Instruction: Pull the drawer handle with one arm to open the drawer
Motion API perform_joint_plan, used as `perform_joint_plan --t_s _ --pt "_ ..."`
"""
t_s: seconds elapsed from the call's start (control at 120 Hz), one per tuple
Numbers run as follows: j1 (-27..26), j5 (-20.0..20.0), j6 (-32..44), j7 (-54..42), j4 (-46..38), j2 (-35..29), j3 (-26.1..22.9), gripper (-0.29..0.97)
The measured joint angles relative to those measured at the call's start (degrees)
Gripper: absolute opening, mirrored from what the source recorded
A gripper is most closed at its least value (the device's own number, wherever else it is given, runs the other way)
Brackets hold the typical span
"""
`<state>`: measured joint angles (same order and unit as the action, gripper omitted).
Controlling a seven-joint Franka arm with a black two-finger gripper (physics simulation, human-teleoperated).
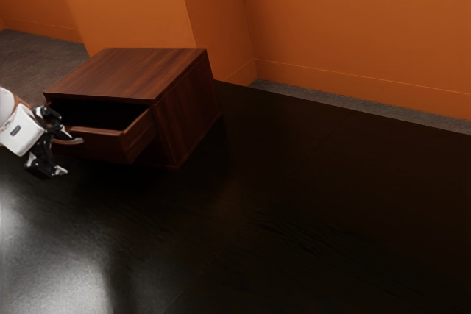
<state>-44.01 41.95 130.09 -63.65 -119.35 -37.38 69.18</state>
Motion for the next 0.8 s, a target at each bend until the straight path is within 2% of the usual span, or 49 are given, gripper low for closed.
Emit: perform_joint_plan --t_s 0.092,0.275,0.8 --pt "2.7 0.06 0.04 0.28 -1.03 -0.41 -1.7 0.59" --pt "6.47 0.1 0.1 0.75 -3.28 -0.9 -3.95 0.67" --pt "17.72 -0.12 0.05 1.53 -9.9 -3.91 -12.94 0.68"
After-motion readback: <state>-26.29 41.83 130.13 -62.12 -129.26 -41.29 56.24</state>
